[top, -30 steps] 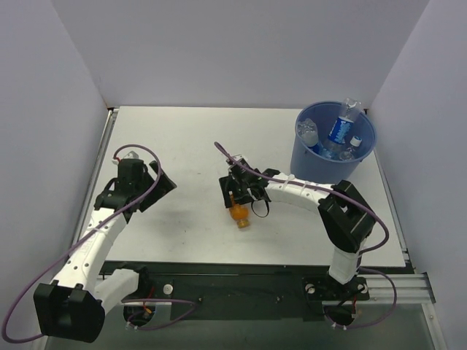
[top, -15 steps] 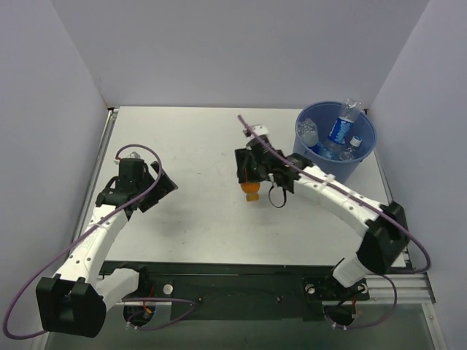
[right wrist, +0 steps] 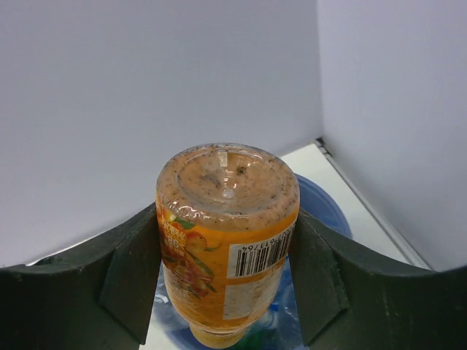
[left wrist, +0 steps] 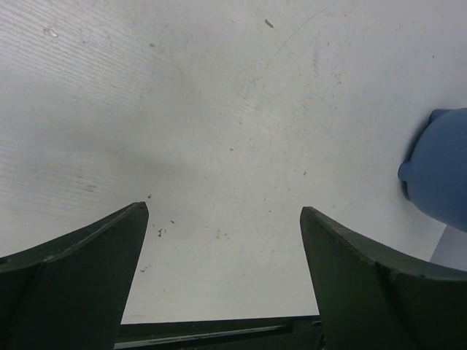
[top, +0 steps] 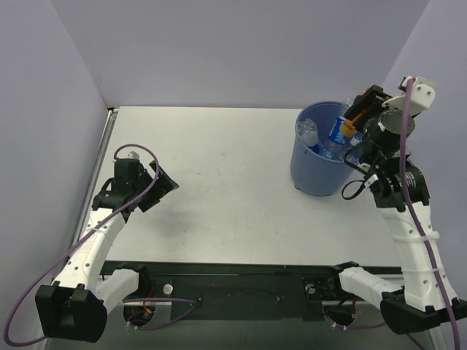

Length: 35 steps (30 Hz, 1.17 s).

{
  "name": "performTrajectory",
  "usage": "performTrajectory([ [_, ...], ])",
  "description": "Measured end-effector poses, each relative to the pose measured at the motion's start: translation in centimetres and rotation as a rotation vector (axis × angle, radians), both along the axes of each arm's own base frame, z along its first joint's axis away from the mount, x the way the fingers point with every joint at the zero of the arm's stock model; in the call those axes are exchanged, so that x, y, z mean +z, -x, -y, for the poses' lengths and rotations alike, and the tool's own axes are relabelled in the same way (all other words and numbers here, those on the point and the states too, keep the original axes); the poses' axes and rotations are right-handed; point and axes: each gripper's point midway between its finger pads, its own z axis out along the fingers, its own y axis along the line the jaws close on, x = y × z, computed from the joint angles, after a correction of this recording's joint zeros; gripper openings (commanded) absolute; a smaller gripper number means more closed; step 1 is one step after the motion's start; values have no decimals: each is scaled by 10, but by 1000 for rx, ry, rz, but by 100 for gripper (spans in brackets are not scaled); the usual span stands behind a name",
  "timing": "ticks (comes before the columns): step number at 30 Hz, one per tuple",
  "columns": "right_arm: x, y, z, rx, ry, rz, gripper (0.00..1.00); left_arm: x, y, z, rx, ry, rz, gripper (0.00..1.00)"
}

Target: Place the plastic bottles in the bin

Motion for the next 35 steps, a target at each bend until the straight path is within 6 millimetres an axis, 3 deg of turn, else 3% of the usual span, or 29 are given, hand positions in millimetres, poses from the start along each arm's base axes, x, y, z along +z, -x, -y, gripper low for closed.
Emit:
performTrajectory([
  [3, -20, -18, 14, -71, 22, -66, 74, 1, 1, -1, 2, 3, 4, 97],
  [5, -46, -34, 14, -83, 40, -142, 84, 0, 2, -1, 3, 3, 5, 97],
  [9, -96, -51, 11, -88, 62, -300, 95, 1, 3, 1, -10, 15, 6, 97],
  [12, -108, -50, 10, -85, 53, -343, 100, 2, 5, 4, -32, 23, 7, 97],
  [16, -93, -35, 10, -75, 23, -297, 100, 2, 6, 5, -58, 18, 13, 97],
  [22, -73, 10, 15, -61, -40, -198, 100, 10, 5, 3, -92, -16, 48, 97],
  [25, -83, 26, 13, -51, -51, -201, 100, 25, 0, 0, -105, -48, 100, 97],
  [30, -119, 51, 12, -61, -7, -277, 100, 56, -7, -8, -116, -111, 205, 97],
  [35, -135, 62, 26, -128, 29, -323, 100, 66, -8, -16, -115, -171, 239, 97],
])
